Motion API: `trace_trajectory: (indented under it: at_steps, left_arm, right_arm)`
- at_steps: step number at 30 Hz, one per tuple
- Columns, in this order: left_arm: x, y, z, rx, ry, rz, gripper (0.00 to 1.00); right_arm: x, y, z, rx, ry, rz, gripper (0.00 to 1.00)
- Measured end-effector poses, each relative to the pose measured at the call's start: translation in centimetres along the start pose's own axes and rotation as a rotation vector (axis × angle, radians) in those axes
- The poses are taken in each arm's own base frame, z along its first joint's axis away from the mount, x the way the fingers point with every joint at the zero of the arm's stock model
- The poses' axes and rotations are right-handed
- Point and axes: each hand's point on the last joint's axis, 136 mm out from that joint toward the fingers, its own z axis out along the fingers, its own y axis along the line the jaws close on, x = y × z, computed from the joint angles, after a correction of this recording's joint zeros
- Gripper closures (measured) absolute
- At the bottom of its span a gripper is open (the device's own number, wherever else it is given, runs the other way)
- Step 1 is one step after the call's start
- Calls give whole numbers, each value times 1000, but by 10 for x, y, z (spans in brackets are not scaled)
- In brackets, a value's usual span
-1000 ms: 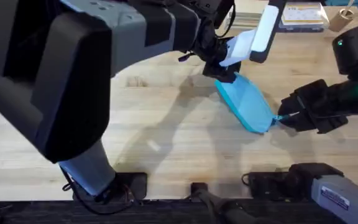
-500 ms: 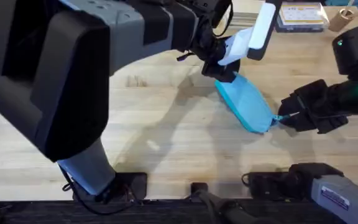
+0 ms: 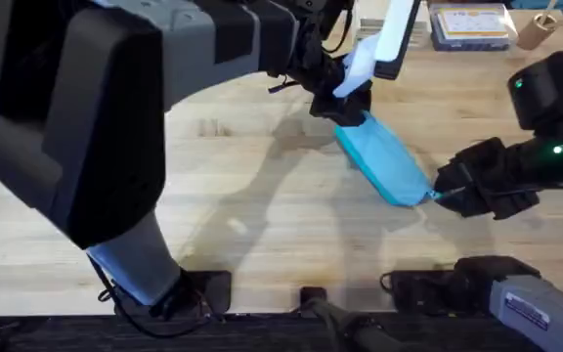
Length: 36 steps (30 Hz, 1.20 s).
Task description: Unzip the bag, pick up the pens from the table one at a time and place them inside, then zip the bag closed.
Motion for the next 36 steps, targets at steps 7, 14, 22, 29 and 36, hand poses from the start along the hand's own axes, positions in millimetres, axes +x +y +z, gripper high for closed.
trace_trajectory:
  at_steps: [7, 14, 22, 29, 36]
  left_arm:
    - [0, 0, -2, 4, -12, -8, 958]
    - [3, 1, -5, 2, -20, -21, 958]
    - [2, 0, -5, 4, -28, -21, 958]
    - [2, 0, -5, 5, -31, -22, 958]
    - [2, 0, -5, 5, -31, -22, 958]
  right_arm:
    - [2, -7, 16, 22, 8, 1, 968]
    - [0, -10, 30, 24, -7, 1, 968]
    - [-6, -10, 42, 17, -43, 0, 968]
    - [-7, -10, 47, 14, -50, -4, 968]
    - [-7, -10, 47, 15, -50, -13, 968]
